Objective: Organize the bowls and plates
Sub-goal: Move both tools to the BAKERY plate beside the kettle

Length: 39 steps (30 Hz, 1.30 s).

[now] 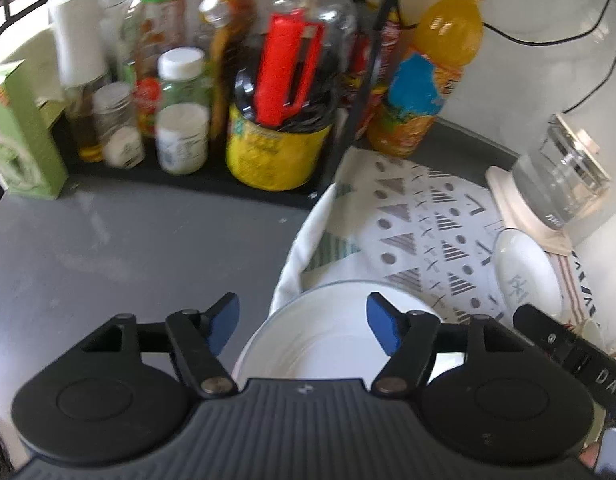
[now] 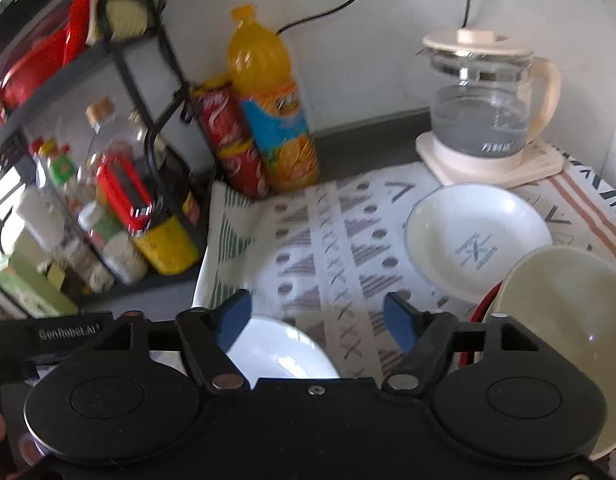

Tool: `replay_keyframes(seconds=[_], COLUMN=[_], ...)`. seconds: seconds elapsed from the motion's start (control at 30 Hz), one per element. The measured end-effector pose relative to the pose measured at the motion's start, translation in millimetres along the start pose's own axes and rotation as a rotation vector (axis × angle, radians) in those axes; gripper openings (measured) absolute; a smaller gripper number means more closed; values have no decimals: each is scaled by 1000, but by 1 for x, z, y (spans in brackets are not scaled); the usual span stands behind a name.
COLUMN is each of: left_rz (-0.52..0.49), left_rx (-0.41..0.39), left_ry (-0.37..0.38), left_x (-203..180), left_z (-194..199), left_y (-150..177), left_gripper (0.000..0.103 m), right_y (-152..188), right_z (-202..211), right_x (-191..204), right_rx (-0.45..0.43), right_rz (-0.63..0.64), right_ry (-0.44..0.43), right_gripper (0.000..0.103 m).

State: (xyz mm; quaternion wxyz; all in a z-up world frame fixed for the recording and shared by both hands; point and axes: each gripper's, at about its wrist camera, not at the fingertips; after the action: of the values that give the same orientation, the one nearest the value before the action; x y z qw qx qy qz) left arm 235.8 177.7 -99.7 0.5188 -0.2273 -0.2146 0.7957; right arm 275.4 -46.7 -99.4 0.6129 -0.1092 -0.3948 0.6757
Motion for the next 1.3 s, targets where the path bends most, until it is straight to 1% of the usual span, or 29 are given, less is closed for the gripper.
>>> replay_keyframes(seconds=[0.13, 0.27, 0.33, 0.53, 0.73, 0.87, 1.03, 1.13, 1.2, 1.3], left_rz=[-35, -78, -97, -115, -128, -147, -109, -81, -60, -64], left_rx=[4, 5, 5, 7, 36, 37, 37, 35, 30, 37], left_ry=[48, 90, 106, 155, 184, 188, 197, 182, 193, 179], left_x=[-9, -19, -24, -42, -64, -82, -103, -115, -123, -136], left_z=[-9, -17, -20, -23, -28, -32, -36, -36, -37, -43], left_y=[-14, -28, -33, -42, -42, -44, -48, -51, -51, -52], left_gripper=[72, 76, 78, 78, 78, 78, 78, 78, 78, 78], right_y=[-11, -19, -23, -34, -46, -57, -70, -78, -83, -89], right_z=[3, 7, 10, 21, 35, 40, 34, 30, 27, 23], right_x=[-3, -10, -15, -33, -59, -81, -110, -126, -137, -153], right_rx=[-36, -66, -74, -99, -125, -134, -115, -98, -93, -76], right_rz=[-42, -78, -93, -128, -175, -192, -200, -195, -195, -198], right_ry=[22, 50, 68, 110, 139, 145, 142, 139, 143, 144], right_gripper=[86, 89, 89, 91, 92, 93, 93, 93, 93, 93])
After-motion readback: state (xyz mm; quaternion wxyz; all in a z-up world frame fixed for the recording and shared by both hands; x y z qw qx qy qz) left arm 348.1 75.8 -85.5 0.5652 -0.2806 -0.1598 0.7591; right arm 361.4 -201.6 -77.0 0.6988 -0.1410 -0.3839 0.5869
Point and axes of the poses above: each gripper's, at about its wrist camera, not at the fingertips, and z roughly against the way its jaws point, x to its left, y to its underside, and after that the axes turned 10 degrees about -z, right-handed
